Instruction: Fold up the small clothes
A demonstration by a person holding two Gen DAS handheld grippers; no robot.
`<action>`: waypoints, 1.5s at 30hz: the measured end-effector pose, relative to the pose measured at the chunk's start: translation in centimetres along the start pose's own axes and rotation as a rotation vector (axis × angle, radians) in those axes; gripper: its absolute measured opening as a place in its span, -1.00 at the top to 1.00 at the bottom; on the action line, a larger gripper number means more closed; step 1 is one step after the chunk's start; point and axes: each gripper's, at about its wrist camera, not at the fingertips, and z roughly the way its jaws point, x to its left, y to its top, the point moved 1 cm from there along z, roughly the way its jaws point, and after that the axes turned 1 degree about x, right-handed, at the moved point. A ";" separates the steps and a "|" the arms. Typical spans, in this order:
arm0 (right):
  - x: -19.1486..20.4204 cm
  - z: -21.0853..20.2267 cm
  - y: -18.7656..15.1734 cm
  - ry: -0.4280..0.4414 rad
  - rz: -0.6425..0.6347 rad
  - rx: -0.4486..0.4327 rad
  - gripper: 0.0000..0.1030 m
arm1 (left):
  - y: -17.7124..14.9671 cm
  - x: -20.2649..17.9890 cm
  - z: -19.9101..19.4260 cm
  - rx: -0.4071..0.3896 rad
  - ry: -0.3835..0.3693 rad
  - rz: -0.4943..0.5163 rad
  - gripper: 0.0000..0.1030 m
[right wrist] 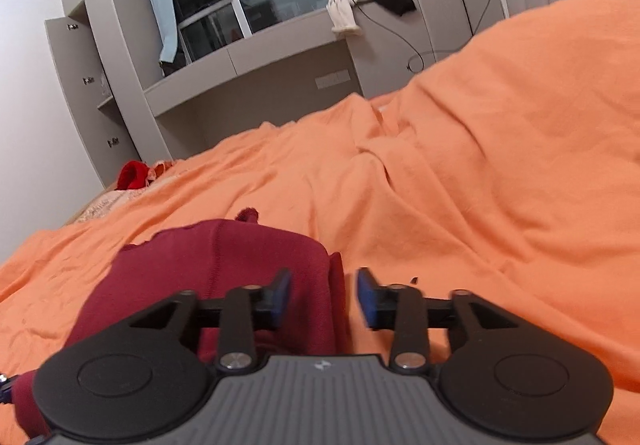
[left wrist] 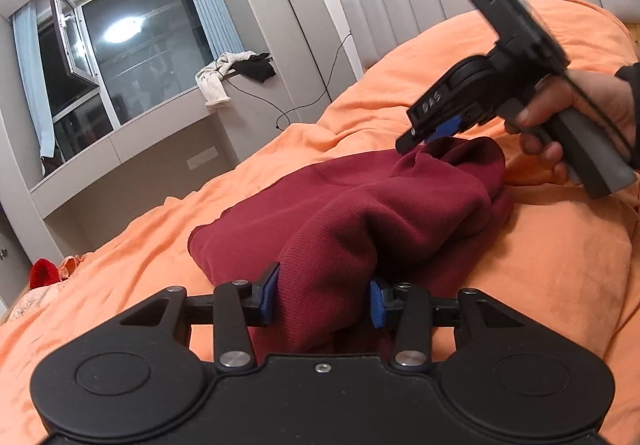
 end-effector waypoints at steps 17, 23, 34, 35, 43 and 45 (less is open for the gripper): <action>6.1 -4.9 -5.8 0.038 -0.439 0.002 -0.99 | 0.9 4.8 -0.5 0.031 -0.214 -0.326 -0.21; 5.8 -4.9 -6.4 0.002 -0.457 0.004 -0.99 | 0.7 6.3 -0.7 0.016 -0.275 -0.431 -0.52; 4.4 -4.3 -6.4 0.006 -0.406 0.033 -0.99 | -0.1 8.9 0.3 0.030 -0.310 -0.685 -0.70; 4.4 -4.3 -6.5 0.005 -0.405 0.030 -0.99 | -0.2 8.9 0.7 0.065 -0.295 -0.691 -0.70; 4.1 -5.2 -5.5 0.033 -0.372 0.025 -0.99 | -1.6 8.7 3.1 0.238 -0.281 -0.715 -0.78; 4.2 -5.9 -5.1 0.051 -0.369 -0.008 -0.99 | -1.9 8.6 3.4 0.252 -0.280 -0.716 -0.78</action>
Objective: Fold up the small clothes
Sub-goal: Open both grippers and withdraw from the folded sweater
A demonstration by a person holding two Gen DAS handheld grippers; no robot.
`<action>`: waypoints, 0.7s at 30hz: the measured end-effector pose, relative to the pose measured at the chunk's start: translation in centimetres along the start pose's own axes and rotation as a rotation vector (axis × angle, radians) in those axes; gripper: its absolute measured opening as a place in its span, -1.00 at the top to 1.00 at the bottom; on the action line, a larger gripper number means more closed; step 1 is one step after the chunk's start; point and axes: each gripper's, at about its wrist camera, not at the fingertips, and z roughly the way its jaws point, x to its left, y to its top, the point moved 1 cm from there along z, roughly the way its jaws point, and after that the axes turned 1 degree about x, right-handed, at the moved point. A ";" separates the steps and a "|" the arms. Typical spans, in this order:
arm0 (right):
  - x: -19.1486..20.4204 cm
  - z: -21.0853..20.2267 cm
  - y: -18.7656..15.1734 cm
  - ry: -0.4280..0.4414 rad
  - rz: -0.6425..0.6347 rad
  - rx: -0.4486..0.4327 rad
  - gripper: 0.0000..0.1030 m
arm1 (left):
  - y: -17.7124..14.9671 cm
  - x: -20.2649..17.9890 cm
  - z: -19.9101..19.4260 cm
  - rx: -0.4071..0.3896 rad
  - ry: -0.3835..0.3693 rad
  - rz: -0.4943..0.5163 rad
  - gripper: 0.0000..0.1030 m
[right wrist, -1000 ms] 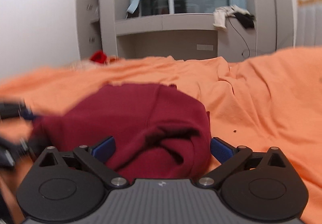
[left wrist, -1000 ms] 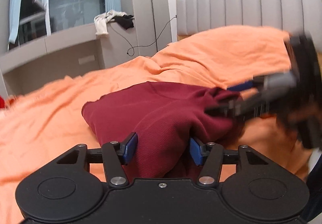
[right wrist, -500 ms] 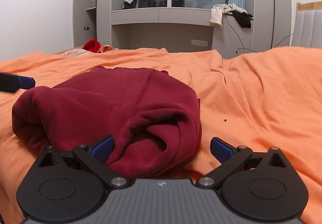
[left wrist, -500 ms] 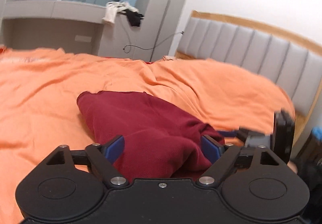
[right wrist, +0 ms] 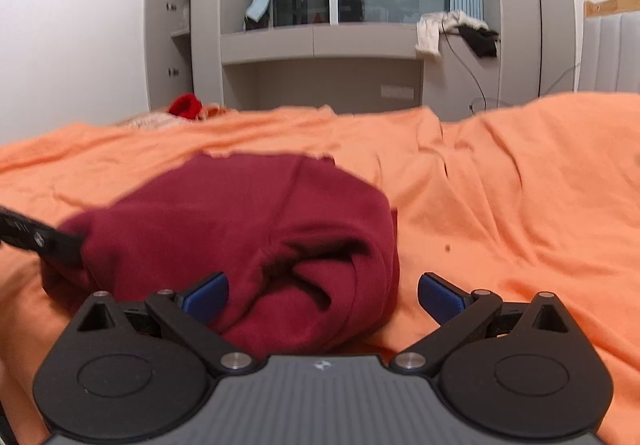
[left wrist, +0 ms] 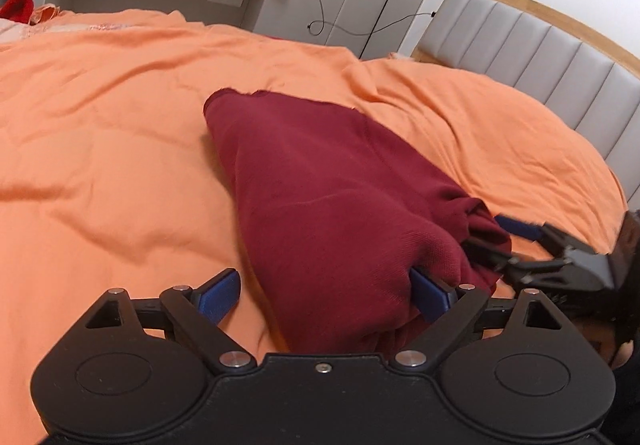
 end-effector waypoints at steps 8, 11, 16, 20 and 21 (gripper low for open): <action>2.2 1.0 -0.4 -0.035 -0.094 0.051 -0.99 | -1.7 -0.4 -0.2 -0.009 0.052 0.036 -0.89; 1.2 1.0 -0.5 -0.016 0.006 0.076 -0.99 | -2.5 -0.9 -0.2 -0.023 0.086 0.061 -0.91; -0.5 0.6 -0.8 0.001 0.137 0.096 -1.00 | -3.4 -1.8 -0.4 -0.032 0.144 0.131 -0.88; -1.0 0.5 -1.0 0.003 0.175 0.104 -1.00 | -3.6 -1.6 -1.0 -0.046 0.149 0.123 -0.88; -1.2 0.4 -1.1 0.004 0.188 0.106 -1.00 | -3.7 -1.6 -1.2 -0.049 0.151 0.120 -0.88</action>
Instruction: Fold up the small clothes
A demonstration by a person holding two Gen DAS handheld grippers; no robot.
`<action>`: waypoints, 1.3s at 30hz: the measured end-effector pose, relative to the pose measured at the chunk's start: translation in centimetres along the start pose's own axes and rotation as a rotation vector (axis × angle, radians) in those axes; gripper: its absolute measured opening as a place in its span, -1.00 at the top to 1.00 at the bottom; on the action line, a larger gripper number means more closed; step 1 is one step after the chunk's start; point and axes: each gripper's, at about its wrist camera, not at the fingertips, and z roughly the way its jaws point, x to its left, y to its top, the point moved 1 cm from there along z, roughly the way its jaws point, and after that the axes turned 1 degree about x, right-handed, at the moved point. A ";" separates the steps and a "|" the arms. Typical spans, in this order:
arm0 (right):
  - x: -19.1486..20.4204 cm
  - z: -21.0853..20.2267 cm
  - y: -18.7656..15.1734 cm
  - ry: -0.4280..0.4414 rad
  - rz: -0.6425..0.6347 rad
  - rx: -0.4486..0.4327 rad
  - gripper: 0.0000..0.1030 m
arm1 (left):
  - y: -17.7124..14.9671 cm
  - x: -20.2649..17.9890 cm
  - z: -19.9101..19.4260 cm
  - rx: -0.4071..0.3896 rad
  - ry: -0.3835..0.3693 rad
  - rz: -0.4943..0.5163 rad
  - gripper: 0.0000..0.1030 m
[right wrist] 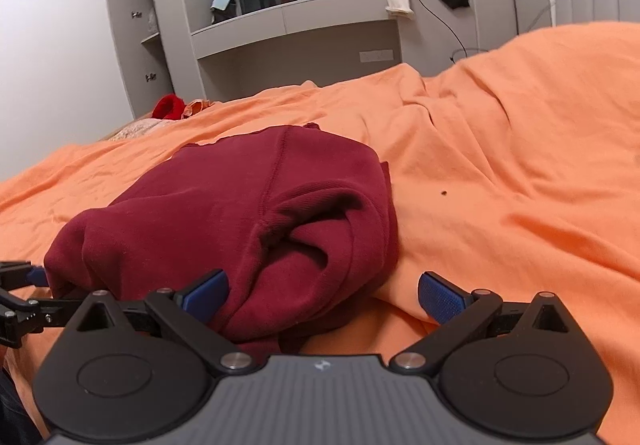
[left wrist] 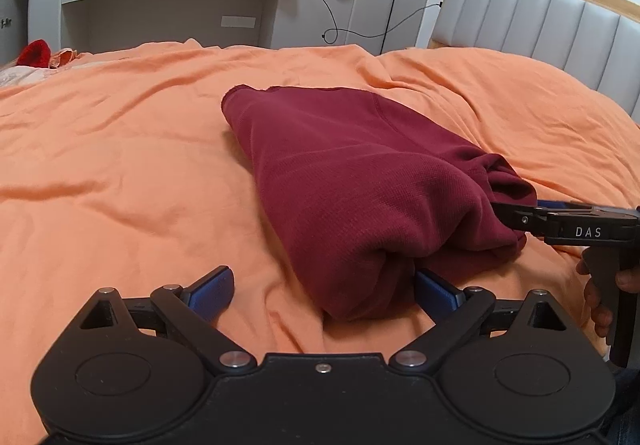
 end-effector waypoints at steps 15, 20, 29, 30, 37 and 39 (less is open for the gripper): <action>0.4 -0.1 0.0 -0.006 -0.005 0.030 -1.00 | -0.9 -0.2 -0.6 -0.003 0.038 0.026 -0.95; 0.5 0.0 0.0 -0.011 -0.002 0.034 -1.00 | -1.0 -0.5 -0.4 0.000 0.045 0.043 -0.98; -0.1 -1.7 1.2 0.100 -0.026 0.043 -1.00 | -0.5 -0.9 -1.3 0.010 0.031 0.091 -0.99; -0.4 -2.7 1.6 0.152 -0.032 0.018 -1.00 | -0.4 -0.9 -2.0 -0.004 0.021 0.105 -0.99; -3.8 -4.3 2.8 0.146 0.097 -0.074 -1.00 | 1.1 0.4 -4.0 -0.059 -0.055 0.035 -0.99; -4.9 -3.2 3.0 0.156 0.146 -0.072 -1.00 | 2.3 1.2 -3.1 -0.030 -0.047 -0.040 -0.99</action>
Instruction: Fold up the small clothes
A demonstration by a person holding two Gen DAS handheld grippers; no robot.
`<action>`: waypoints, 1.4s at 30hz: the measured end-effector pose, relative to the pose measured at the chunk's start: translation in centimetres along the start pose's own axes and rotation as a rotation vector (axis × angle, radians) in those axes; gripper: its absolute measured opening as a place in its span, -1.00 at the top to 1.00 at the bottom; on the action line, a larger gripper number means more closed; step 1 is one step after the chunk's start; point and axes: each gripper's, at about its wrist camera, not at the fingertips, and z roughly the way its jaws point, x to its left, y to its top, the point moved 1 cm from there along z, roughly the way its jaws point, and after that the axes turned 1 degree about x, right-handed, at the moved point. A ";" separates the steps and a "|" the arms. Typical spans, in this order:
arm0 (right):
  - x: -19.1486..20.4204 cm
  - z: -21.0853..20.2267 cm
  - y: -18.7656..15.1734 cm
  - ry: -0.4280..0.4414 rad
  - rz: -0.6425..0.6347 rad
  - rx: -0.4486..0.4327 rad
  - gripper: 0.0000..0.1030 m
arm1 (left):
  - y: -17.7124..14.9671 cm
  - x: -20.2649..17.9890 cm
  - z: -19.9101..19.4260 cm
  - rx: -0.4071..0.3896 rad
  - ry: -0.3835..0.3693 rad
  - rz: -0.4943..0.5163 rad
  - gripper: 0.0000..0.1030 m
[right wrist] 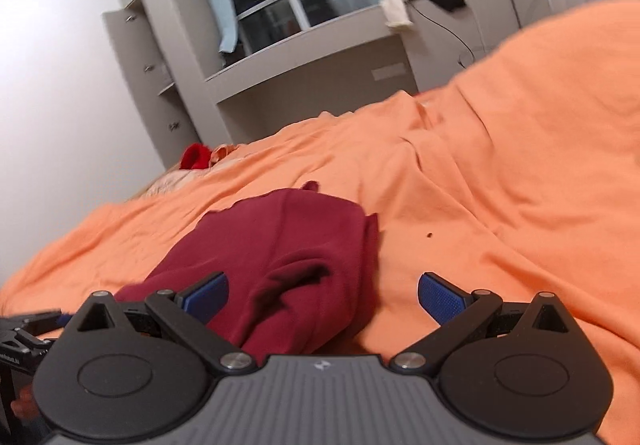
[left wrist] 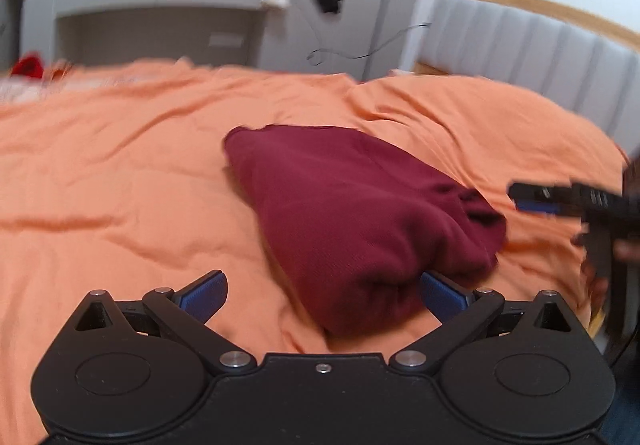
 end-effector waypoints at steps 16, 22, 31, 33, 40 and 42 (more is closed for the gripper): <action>-4.4 10.9 1.6 0.128 0.188 0.075 -1.00 | 7.0 4.9 4.3 -0.107 -0.243 -0.171 -0.99; -4.3 11.8 1.2 0.112 0.204 0.067 -1.00 | 5.2 7.5 9.2 0.006 -0.253 -0.292 -0.99; -5.3 11.7 0.5 0.128 0.288 0.032 -0.99 | 5.0 6.5 11.4 0.056 -0.214 -0.291 -0.99; -5.0 11.7 0.4 0.117 0.275 0.030 -0.97 | 5.1 6.2 11.7 0.065 -0.187 -0.252 -0.99; -4.6 11.7 0.3 0.053 0.264 0.028 -0.72 | 5.0 6.5 11.4 0.108 -0.139 -0.211 -0.99; -4.5 11.7 0.3 0.038 0.259 0.030 -0.65 | 4.9 6.7 11.7 0.124 -0.134 -0.200 -0.99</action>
